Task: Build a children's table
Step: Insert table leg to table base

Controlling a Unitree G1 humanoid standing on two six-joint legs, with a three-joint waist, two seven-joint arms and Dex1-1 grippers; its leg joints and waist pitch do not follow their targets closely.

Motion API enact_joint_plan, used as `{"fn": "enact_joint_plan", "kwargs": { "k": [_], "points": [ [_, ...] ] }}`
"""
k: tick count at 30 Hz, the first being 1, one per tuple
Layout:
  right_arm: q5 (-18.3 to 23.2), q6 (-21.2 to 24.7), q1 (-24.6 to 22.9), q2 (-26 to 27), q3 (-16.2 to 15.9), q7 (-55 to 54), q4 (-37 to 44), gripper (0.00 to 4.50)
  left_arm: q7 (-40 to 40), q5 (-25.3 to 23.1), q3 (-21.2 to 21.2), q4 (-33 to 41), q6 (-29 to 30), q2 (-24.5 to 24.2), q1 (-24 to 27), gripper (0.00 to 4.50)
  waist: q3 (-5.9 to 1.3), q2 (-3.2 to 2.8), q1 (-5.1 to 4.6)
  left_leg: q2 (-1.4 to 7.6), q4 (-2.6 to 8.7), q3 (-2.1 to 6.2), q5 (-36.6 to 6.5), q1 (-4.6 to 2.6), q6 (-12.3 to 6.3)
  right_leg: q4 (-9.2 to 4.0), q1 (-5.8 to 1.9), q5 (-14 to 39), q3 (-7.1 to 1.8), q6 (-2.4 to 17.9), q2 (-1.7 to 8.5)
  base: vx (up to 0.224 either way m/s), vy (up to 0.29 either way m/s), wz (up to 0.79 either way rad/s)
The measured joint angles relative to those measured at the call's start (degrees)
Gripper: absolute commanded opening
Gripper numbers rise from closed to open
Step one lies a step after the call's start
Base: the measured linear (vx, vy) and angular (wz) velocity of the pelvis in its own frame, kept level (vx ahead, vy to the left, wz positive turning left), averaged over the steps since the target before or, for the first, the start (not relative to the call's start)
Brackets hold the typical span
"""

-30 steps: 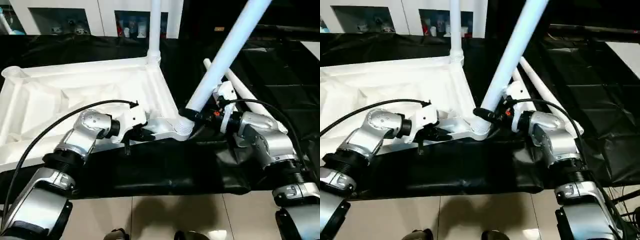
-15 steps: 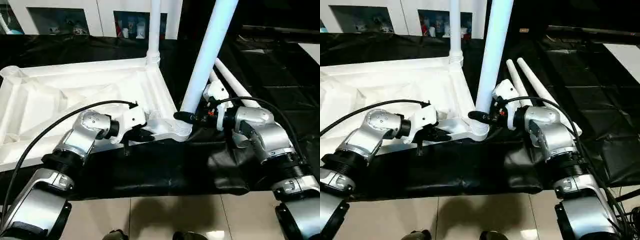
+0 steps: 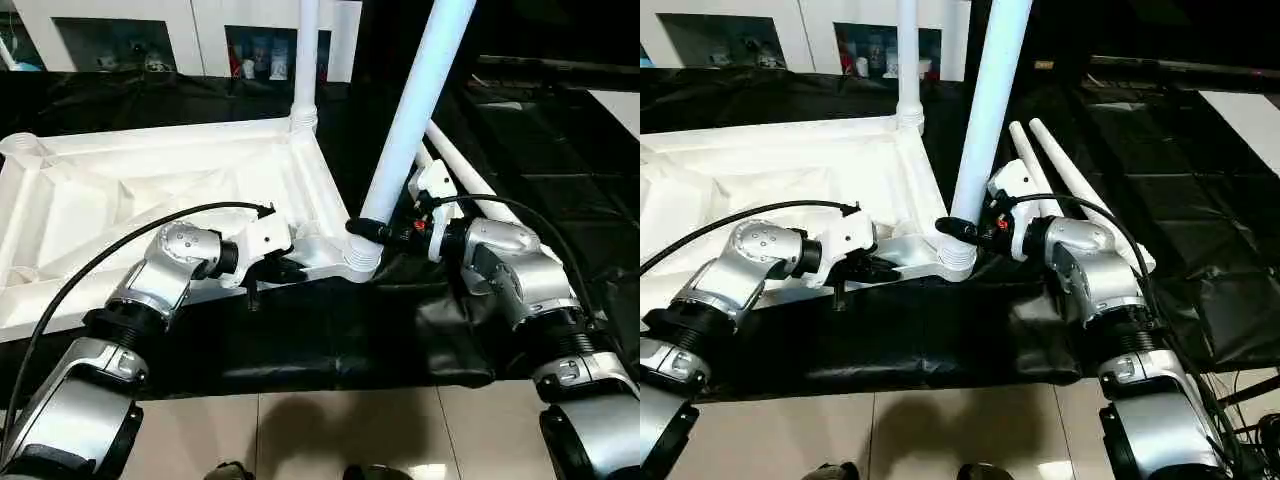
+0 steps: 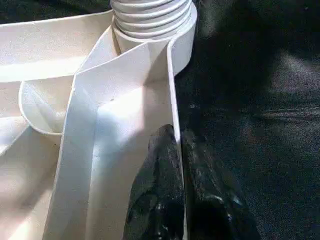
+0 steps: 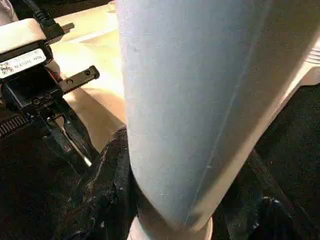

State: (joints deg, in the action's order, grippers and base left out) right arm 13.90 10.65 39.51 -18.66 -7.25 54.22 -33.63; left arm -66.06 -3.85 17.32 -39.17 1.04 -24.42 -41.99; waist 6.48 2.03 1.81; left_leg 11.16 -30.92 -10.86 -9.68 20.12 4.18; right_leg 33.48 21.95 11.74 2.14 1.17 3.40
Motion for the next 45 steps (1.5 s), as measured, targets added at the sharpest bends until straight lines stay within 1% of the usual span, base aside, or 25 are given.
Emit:
{"fn": "enact_joint_plan", "kwargs": {
  "k": [4, 8, 11, 13, 15, 17, 18, 19, 22, 24, 30, 33, 36, 40, 45],
  "points": [
    [0.1, 0.0, -0.2, 0.1, 0.3, 0.0, 0.0, 1.83, 0.0, 0.0, 0.0, 0.0, 0.0, 0.0, 0.0, 0.0, -0.01, 0.02, 0.04, 0.0, 0.0, -0.01, 0.0, 0.0, 0.0, 0.0, 0.0, 0.0, -0.01, 0.0, 0.0, 0.0, 0.0, 0.0],
    [1.3, 0.2, -0.7, -0.5, 0.8, 0.4, 0.7, 1.83, -0.1, 0.0, 0.1, 0.4, 0.0, 0.1, 0.0, 0.0, -0.01, 0.07, 0.08, 0.0, -0.01, -0.05, 0.0, 0.04, 0.0, 0.0, 0.02, 0.0, -0.03, 0.0, 0.0, 0.0, 0.0, 0.0],
    [2.6, 2.8, -1.1, -2.5, 1.7, 2.5, 2.9, 1.83, -0.6, 0.3, 0.1, 1.5, 0.0, 0.1, 0.0, 0.0, 0.25, -0.18, 0.18, 0.02, 0.0, -0.15, 0.0, 0.31, 0.0, -0.01, 0.21, 0.0, -0.02, 0.0, 0.03, 0.0, 0.0, 0.0],
    [3.8, 5.5, -1.3, -4.5, 2.0, 4.1, 6.2, 1.83, -1.8, 0.9, 0.1, 2.5, 0.0, 0.1, 0.0, 0.0, 0.5, -0.52, 0.69, 0.16, -0.05, -0.31, 0.0, 0.77, -0.04, 0.0, 0.57, 0.0, 0.05, 0.0, 0.01, 0.0, 0.0, 0.0],
    [4.5, 8.1, -1.4, -5.8, 2.3, 5.4, 8.6, 1.83, -2.6, 1.0, 0.1, 3.9, 0.0, 0.0, 0.0, 0.0, 0.56, -0.62, 1.26, 0.27, -0.4, -0.5, 0.2, 1.39, -0.4, 0.56, 1.3, 0.1, 0.02, 0.2, 0.0, 0.0, 0.0, 0.0],
    [4.5, 9.3, -1.5, -6.5, 2.3, 5.9, 10.0, 1.83, -3.1, 1.0, 0.1, 4.5, 0.0, 0.0, 0.0, 0.0, 0.57, -0.65, 1.55, 0.36, -0.62, -0.48, 0.1, 1.78, -0.52, 0.74, 1.59, 0.2, 0.08, 0.3, -0.05, 0.0, 0.0, 0.0],
    [4.5, 10.0, -1.4, -6.8, 2.3, 6.0, 10.9, 1.83, -3.1, 1.0, 0.1, 4.9, 0.0, 0.0, 0.0, 0.0, 0.57, -0.65, 1.67, 0.38, -0.73, -0.47, 0.1, 2.09, -0.52, 0.87, 1.88, 0.2, 0.09, 0.3, -0.06, 0.0, 0.0, 0.0],
    [4.5, 10.1, -1.3, -6.9, 2.3, 6.0, 11.1, 1.83, -3.1, 1.0, 0.1, 5.1, 0.0, -0.1, 0.0, 0.0, 0.57, -0.65, 1.69, 0.4, -0.87, -0.47, 0.1, 2.22, -0.55, 1.01, 2.06, 0.2, 0.08, 0.3, -0.06, 0.0, 0.0, 0.0],
    [4.5, 10.4, -1.2, -6.9, 2.2, 5.9, 11.2, 1.83, -3.1, 0.9, 0.2, 5.1, 0.0, -0.2, 0.0, 0.0, 0.68, -0.73, 1.65, 0.46, -1.11, -0.47, 0.1, 2.27, -0.56, 1.18, 2.09, 0.2, 0.09, 0.3, -0.05, 0.0, 0.0, 0.0],
    [4.5, 11.1, -1.0, -6.9, 2.2, 5.8, 11.3, 1.83, -3.1, 0.9, 0.3, 5.1, 0.0, -0.2, 0.0, 0.0, 0.9, -0.81, 1.6, 0.55, -1.37, -0.5, 0.1, 2.25, -0.53, 1.36, 2.08, 0.2, 0.08, 0.3, -0.04, 0.0, 0.0, 0.0],
    [4.9, 12.9, -0.8, -6.6, 2.4, 4.2, 13.4, 1.83, -2.8, 0.9, 0.3, 6.5, 0.0, -0.7, 0.3, 0.0, 1.51, -0.95, 1.53, 0.65, -1.47, -0.6, 0.2, 2.24, -0.32, 1.54, 2.13, 0.2, 0.08, 0.3, -0.04, 0.0, 0.0, 0.0],
    [5.3, 14.1, -0.8, -6.9, 2.4, 4.2, 14.6, 1.83, -2.8, 0.9, 0.0, 7.6, 0.2, -0.8, 0.8, 0.0, 1.66, -1.14, 1.54, 0.65, -1.48, -0.62, 0.2, 2.3, -0.35, 1.55, 2.18, 0.2, 0.08, 0.3, -0.04, 0.0, 0.0, 0.0],
    [4.4, 13.5, -0.8, -7.3, 1.9, 5.0, 14.7, 1.83, -2.9, 0.9, 0.0, 7.8, 0.2, -0.8, 0.9, 0.0, 1.66, -1.15, 1.58, 0.65, -1.48, -0.62, 0.2, 2.35, -0.37, 1.63, 2.24, 0.2, 0.1, 0.2, -0.04, 0.0, 0.0, 0.0],
    [3.2, 11.5, -0.8, -8.0, 0.4, 5.4, 15.3, 1.83, -2.8, 0.9, 0.0, 7.8, 0.2, -0.8, 0.9, 0.0, 1.66, -1.14, 1.56, 0.66, -1.55, -0.61, 0.2, 2.35, -0.37, 1.68, 2.24, 0.2, 0.1, 0.2, -0.04, 0.0, 0.0, 0.0],
    [2.2, 10.6, -1.4, -7.8, -0.2, 4.9, 16.3, 1.83, -2.7, 0.8, 0.1, 7.8, 0.3, -0.8, 0.9, 0.0, 1.66, -1.14, 1.55, 0.67, -1.62, -0.61, 0.2, 2.34, -0.38, 1.73, 2.23, 0.2, 0.09, 0.2, -0.04, 0.0, 0.0, 0.0]
  ]
}}
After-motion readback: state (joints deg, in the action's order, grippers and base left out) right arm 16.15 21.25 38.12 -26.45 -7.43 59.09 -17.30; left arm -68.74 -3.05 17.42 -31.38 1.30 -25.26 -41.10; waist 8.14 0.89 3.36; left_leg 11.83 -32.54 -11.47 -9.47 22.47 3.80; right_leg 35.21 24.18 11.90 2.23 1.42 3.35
